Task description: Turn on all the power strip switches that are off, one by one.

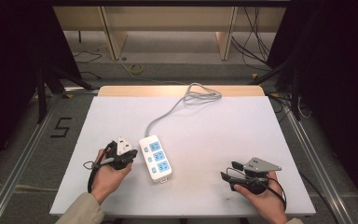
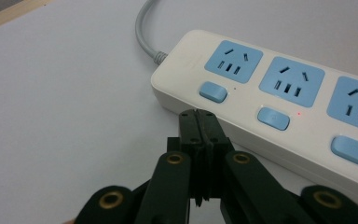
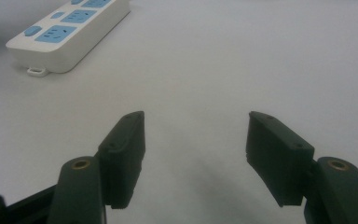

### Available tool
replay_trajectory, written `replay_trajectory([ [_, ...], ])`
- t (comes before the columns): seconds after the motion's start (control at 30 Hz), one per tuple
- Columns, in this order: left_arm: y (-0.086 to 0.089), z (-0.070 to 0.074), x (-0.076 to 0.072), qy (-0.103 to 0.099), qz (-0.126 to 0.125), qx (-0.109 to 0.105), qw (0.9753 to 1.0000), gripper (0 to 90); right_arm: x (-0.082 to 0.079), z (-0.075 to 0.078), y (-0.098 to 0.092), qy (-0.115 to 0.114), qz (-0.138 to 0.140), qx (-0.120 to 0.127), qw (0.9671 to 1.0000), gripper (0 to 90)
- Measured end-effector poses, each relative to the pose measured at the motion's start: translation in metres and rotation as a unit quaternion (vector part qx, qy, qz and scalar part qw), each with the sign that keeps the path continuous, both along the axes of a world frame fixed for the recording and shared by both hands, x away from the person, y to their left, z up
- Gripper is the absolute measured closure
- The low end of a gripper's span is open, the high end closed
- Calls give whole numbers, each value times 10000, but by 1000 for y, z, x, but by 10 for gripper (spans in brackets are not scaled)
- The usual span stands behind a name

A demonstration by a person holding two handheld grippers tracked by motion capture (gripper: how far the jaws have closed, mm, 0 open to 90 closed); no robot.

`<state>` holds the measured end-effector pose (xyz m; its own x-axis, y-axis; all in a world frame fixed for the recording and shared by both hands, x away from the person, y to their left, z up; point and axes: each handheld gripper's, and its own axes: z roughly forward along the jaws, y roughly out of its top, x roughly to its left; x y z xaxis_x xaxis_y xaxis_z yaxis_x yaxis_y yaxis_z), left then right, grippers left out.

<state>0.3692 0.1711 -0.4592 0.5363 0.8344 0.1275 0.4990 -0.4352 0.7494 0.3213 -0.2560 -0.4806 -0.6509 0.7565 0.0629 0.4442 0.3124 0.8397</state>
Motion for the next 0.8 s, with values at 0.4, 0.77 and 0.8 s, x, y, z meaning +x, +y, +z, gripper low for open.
replay_trajectory([
  [0.4,-5,6,12,101,51,-4,9999,896,0,0,0,-9,-2,-13,10000,384],
  [0.77,-13,9,24,219,52,-86,9997,897,0,0,1,7,-17,-10,10000,384],
  [0.8,-13,9,25,242,58,-66,9997,896,0,0,0,8,-28,-10,10000,384],
])
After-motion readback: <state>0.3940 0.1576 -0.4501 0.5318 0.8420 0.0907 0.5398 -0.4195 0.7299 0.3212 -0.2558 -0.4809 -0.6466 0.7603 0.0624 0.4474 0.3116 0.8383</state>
